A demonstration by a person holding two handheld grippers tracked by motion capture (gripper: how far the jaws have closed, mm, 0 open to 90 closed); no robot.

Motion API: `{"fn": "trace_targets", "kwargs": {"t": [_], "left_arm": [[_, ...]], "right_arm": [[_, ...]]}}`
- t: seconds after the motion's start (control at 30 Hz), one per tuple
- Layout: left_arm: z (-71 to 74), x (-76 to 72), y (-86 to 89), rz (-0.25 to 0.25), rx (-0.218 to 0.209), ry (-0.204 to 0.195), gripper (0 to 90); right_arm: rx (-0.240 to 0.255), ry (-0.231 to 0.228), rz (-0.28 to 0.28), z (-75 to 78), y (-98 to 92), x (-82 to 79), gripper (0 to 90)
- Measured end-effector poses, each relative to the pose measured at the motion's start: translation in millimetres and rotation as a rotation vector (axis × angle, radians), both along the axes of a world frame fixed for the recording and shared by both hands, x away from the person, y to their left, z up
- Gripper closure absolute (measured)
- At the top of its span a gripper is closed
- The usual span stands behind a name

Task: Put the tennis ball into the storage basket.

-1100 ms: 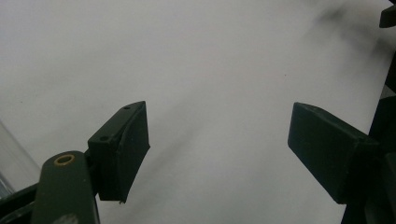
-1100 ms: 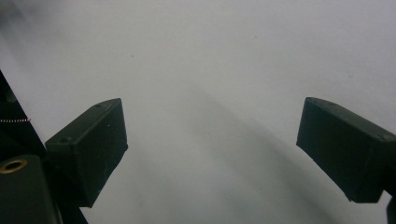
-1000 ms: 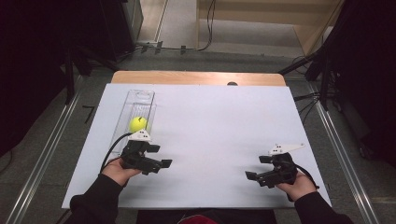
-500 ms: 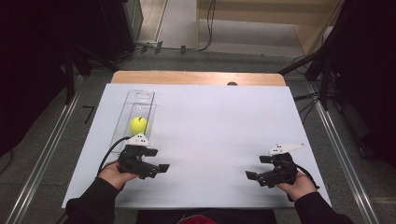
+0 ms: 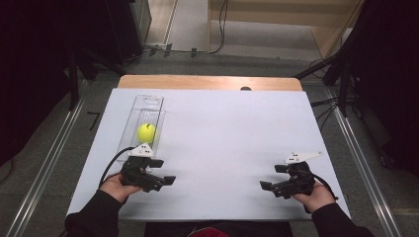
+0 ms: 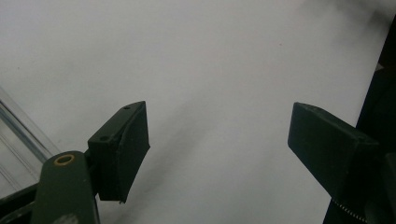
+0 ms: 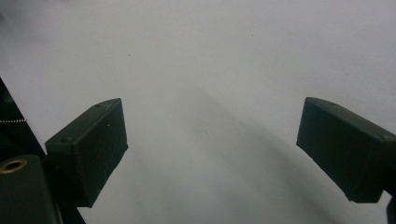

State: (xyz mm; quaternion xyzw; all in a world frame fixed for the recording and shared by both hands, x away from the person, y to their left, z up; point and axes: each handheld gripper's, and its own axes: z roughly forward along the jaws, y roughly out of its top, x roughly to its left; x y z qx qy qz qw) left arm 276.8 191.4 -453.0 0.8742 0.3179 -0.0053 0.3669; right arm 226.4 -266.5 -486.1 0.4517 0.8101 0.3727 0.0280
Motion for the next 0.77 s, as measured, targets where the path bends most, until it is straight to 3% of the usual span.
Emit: {"fn": "trace_targets", "kwargs": {"t": [0.77], "left_arm": [[-0.9, -1.9, 3.6, -0.003, 0.004, -0.002, 21.5]], "right_arm": [[-0.004, 0.001, -0.001, -0.7, 0.2, 0.4, 6.8]]}}
